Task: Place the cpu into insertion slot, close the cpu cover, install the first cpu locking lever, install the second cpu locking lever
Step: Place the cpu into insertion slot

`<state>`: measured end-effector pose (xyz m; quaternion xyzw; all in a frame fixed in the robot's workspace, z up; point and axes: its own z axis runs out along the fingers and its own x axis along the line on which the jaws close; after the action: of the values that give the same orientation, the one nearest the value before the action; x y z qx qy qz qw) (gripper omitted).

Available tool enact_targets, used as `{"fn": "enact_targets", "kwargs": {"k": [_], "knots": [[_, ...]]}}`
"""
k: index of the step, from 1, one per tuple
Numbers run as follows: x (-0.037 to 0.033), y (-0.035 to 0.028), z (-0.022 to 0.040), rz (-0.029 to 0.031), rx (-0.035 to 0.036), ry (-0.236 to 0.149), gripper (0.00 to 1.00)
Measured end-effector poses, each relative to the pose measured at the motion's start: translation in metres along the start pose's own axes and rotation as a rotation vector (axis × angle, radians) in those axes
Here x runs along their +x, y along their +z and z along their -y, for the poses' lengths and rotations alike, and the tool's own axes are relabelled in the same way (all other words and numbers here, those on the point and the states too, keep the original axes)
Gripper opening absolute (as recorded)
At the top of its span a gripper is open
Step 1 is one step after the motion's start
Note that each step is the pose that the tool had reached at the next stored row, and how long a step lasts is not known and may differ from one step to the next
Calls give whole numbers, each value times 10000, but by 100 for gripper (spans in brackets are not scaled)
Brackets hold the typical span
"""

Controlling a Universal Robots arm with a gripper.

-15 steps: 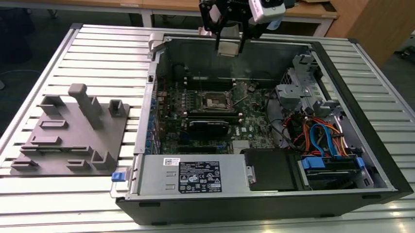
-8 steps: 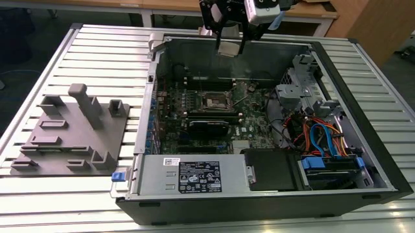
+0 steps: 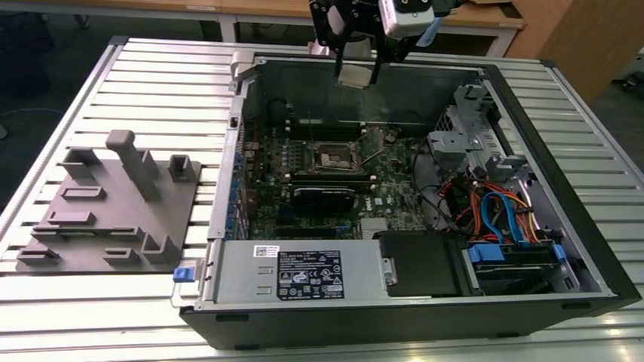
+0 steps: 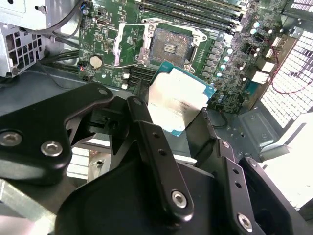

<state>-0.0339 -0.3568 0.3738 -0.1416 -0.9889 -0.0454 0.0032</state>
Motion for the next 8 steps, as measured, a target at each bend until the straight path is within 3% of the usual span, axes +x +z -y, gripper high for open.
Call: {"fn": "enact_targets", "kwargs": {"k": [8], "knots": [[0, 0, 0, 7, -2, 70, 54]]}}
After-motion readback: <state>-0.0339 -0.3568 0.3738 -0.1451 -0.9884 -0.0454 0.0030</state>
